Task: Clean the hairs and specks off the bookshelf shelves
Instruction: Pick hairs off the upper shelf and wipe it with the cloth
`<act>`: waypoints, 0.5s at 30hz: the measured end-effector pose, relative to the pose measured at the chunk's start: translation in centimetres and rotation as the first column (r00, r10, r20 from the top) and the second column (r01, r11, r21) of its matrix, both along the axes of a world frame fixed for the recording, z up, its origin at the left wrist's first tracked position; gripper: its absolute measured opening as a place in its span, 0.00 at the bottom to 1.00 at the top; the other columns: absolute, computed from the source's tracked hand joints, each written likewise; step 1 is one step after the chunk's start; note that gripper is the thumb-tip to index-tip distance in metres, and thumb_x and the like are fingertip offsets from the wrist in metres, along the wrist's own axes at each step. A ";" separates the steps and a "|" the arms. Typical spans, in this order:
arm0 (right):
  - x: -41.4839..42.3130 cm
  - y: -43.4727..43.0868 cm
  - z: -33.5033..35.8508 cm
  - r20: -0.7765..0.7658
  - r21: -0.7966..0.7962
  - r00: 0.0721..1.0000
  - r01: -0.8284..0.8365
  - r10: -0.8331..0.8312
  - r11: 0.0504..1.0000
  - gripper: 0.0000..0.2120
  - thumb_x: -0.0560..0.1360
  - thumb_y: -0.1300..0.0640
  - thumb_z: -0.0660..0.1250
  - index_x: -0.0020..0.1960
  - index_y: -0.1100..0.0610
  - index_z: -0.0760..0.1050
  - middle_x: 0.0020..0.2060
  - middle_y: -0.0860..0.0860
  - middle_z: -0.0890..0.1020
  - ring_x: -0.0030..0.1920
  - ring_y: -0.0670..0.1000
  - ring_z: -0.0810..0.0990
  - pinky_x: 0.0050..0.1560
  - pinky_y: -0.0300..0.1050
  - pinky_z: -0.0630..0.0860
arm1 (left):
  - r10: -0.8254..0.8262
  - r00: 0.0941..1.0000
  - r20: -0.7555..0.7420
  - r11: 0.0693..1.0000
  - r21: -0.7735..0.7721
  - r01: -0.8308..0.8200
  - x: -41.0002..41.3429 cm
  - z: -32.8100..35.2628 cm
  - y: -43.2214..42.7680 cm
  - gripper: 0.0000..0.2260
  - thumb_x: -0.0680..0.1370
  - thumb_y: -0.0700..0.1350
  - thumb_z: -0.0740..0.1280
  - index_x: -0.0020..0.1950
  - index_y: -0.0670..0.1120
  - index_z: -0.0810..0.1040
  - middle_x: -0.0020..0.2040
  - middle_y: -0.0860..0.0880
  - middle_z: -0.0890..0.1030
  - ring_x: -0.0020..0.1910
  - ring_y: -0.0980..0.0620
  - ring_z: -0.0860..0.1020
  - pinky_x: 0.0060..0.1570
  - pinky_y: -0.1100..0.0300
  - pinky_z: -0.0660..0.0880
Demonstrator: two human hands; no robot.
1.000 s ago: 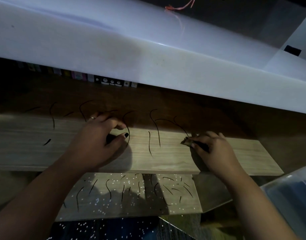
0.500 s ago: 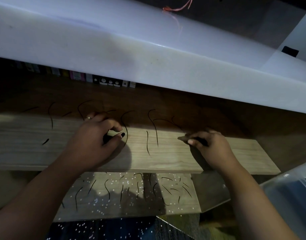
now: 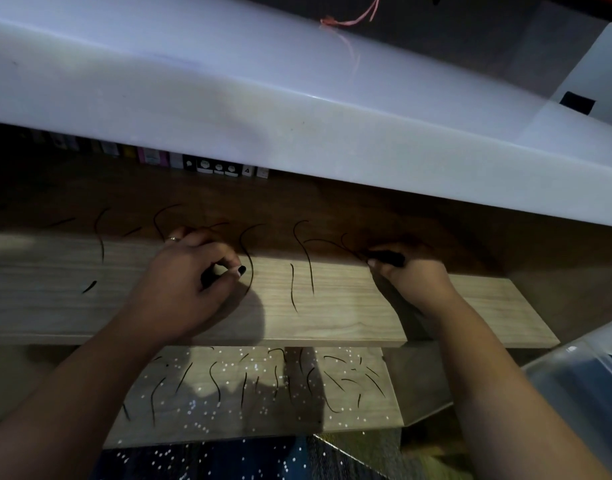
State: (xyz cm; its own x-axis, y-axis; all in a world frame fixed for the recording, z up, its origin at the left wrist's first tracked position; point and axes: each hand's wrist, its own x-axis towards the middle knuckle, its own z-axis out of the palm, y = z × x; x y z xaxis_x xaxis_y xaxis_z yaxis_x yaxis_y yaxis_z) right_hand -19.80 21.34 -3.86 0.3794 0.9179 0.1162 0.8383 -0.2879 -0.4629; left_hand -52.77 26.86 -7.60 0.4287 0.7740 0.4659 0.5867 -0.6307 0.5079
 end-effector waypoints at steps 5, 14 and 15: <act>-0.7 -0.8 0.3 -0.053 0.015 0.999 -0.002 0.003 1.000 0.10 0.75 0.50 0.69 0.56 0.49 0.80 0.49 0.46 0.79 0.52 0.47 0.75 0.50 0.43 0.73 | 0.003 1.000 0.021 1.000 -0.004 -0.003 0.0 0.1 -0.2 0.12 0.72 0.58 0.61 0.45 0.54 0.81 0.46 0.55 0.78 0.48 0.49 0.73 0.46 0.56 0.66; -2.6 -6.1 -0.7 0.031 0.102 0.984 -0.176 0.173 0.979 0.08 0.72 0.52 0.73 0.51 0.50 0.83 0.43 0.40 0.74 0.44 0.39 0.75 0.40 0.32 0.69 | 0.010 1.000 0.018 1.000 -0.003 -0.010 0.1 0.2 -0.4 0.14 0.71 0.59 0.60 0.45 0.54 0.81 0.47 0.55 0.79 0.49 0.50 0.72 0.45 0.57 0.64; -2.6 -5.9 -0.6 0.039 0.094 0.984 -0.177 0.174 0.980 0.08 0.73 0.52 0.72 0.52 0.50 0.83 0.43 0.39 0.74 0.45 0.38 0.74 0.41 0.32 0.69 | 0.008 1.000 0.019 1.000 -0.003 -0.008 0.1 0.3 -0.4 0.15 0.71 0.59 0.60 0.45 0.53 0.81 0.47 0.55 0.78 0.49 0.50 0.72 0.45 0.57 0.64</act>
